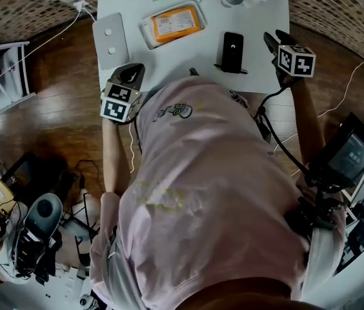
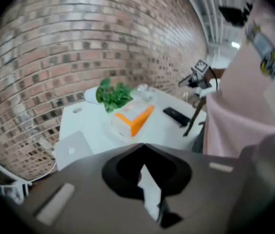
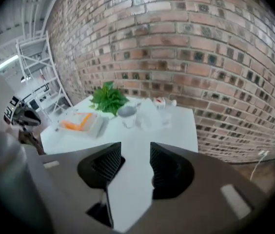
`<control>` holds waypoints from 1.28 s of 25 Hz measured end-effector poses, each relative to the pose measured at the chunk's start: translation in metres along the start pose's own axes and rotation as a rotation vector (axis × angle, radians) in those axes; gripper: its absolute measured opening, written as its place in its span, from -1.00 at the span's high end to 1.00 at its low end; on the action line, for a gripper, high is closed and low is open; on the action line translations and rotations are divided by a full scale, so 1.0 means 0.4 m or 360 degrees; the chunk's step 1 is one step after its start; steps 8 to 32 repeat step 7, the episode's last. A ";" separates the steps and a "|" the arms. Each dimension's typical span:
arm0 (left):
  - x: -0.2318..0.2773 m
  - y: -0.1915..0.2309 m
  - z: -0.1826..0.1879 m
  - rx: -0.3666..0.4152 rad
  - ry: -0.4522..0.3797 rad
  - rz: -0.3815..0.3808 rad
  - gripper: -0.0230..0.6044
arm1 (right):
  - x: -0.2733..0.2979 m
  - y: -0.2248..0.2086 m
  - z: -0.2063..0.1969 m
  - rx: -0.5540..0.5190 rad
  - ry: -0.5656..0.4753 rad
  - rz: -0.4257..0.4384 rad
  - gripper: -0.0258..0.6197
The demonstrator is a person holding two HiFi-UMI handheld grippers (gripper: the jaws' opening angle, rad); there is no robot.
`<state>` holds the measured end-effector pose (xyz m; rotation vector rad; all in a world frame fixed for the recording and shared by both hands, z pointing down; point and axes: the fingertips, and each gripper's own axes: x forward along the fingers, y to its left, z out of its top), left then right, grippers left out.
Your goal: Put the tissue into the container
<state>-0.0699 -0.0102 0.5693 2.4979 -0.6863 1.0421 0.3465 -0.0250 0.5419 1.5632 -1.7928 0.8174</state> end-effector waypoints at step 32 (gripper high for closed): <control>0.254 -0.155 -0.237 0.0460 0.0718 -0.0247 0.92 | 0.154 -0.028 -0.425 -0.0468 0.0703 -0.0002 0.34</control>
